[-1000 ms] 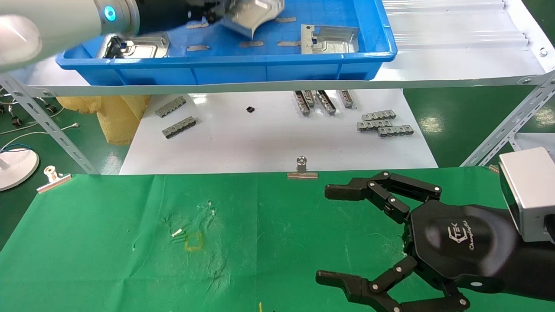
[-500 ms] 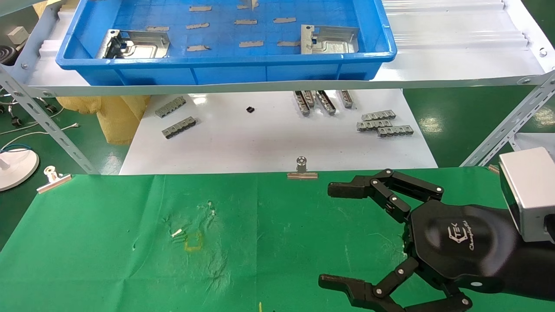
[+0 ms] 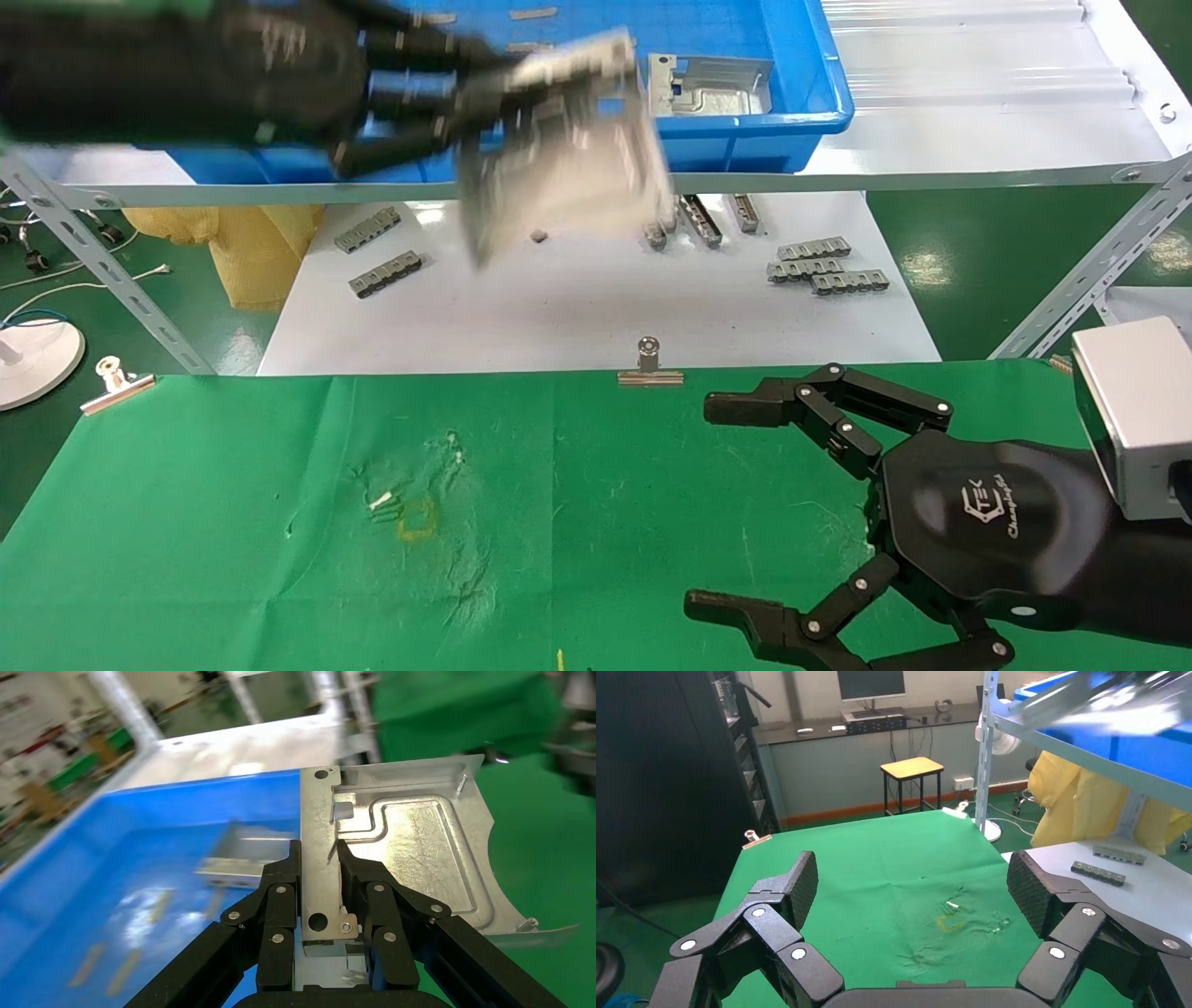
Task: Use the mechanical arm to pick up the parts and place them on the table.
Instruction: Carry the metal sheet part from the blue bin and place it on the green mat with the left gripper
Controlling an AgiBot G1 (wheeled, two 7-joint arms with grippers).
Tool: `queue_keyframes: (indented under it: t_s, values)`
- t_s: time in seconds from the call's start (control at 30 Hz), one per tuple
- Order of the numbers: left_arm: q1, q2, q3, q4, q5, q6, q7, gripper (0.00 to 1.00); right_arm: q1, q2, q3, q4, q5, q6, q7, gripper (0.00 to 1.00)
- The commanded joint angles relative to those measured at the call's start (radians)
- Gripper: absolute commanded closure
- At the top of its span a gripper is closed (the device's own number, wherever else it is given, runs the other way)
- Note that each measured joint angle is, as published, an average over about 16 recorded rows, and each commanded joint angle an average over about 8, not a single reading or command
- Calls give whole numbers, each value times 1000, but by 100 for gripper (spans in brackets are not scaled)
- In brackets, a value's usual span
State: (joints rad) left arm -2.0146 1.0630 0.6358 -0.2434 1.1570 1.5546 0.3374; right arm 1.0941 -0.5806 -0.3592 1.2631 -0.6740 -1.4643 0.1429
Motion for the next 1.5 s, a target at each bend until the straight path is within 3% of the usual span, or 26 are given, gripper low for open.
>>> queue_keyframes:
  t_s: [0.03, 0.3, 0.5, 0.73, 0.8, 1.0, 1.03, 1.07, 1.3, 1.5]
  values:
    - [21, -24, 2, -24, -11, 51, 29, 100, 0, 0, 0, 0, 0, 0, 0, 0]
    - [173, -130, 160, -191, 3, 37, 113, 100, 0, 0, 0, 0, 0, 0, 0, 0]
    - [216, -129, 235, -106, 62, 8, 198, 100, 0, 0, 0, 0, 0, 0, 0, 0]
    - [245, -95, 264, 13, 105, -52, 322, 100, 0, 0, 0, 0, 0, 0, 0, 0]
    - [249, -88, 265, 36, 110, -62, 353, 87, 0, 0, 0, 0, 0, 0, 0, 0]
    - [256, -70, 266, 99, 114, -85, 417, 12, 0, 0, 0, 0, 0, 0, 0, 0]
    - [257, -67, 266, 108, 114, -88, 424, 4, 0, 0, 0, 0, 0, 0, 0, 0]
    - [258, -64, 266, 116, 114, -90, 430, 0, 0, 0, 0, 0, 0, 0, 0, 0]
    - [253, -57, 254, 166, 95, -70, 445, 0, 0, 0, 0, 0, 0, 0, 0, 0]
    - [249, -78, 219, 212, 42, 7, 388, 0, 0, 0, 0, 0, 0, 0, 0, 0]
